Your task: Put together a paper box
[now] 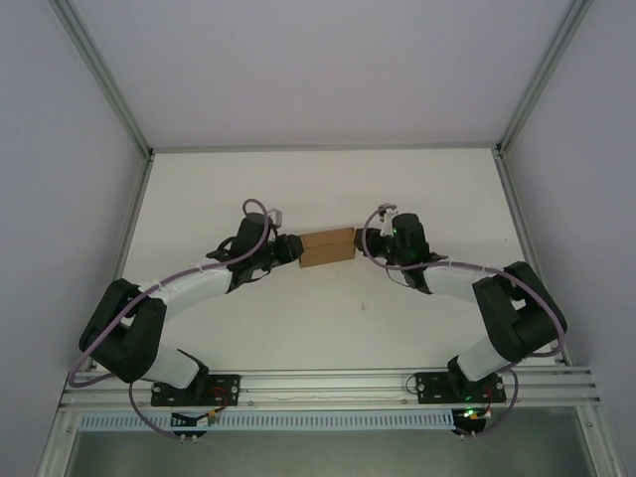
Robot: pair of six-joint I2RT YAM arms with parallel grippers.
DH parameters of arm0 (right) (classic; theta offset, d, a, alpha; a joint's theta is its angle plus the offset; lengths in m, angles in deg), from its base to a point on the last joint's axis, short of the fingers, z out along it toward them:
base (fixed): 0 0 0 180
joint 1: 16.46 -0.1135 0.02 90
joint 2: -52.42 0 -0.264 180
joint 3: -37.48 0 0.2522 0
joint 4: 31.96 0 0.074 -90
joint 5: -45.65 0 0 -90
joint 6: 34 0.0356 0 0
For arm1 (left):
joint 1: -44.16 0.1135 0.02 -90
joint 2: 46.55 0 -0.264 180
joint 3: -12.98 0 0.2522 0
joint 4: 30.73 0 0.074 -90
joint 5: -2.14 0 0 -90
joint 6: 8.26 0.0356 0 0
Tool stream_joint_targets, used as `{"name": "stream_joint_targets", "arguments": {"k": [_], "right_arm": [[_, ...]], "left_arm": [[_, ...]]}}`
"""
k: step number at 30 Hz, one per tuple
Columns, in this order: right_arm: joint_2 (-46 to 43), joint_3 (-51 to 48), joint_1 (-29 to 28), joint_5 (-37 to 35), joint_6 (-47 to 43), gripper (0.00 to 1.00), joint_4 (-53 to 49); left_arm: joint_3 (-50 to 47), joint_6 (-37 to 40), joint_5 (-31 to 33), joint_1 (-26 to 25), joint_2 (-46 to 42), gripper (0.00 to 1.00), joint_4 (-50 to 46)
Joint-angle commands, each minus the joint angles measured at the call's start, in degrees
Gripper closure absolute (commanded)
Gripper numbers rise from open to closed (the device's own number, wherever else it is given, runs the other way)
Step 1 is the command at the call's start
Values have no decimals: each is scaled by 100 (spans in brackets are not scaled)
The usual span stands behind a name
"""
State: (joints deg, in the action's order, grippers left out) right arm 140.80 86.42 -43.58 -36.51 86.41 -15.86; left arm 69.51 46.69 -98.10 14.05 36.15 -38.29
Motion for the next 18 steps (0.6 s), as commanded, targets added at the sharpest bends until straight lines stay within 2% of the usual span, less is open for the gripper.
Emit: {"name": "stream_joint_targets", "arguments": {"k": [1, 4, 7, 11, 12, 15, 18], "right_arm": [[349, -555, -98, -359, -344, 77, -1286], [222, -498, -95, -324, -460, 76, -1449], [31, -146, -98, -68, -488, 69, -1826], [-328, 560, -88, 34, -489, 63, -2288], [-421, 760, -85, -15, -507, 59, -2424], [-622, 1430, -67, -71, -829, 43, -2880], [-664, 2068, -12, 43, -1288, 27, -3371]], "left_arm": [[-248, 60, 191, 33, 91, 75, -817], [-231, 136, 227, 38, 89, 74, -886], [-8, 255, 23, 33, 85, 68, -830], [553, 545, 92, 33, 72, 46, -900], [707, 606, 121, 34, 70, 38, -926], [1166, 826, 182, 40, -40, 28, -1052], [1554, 987, 708, 54, -228, 0, -1490]]}}
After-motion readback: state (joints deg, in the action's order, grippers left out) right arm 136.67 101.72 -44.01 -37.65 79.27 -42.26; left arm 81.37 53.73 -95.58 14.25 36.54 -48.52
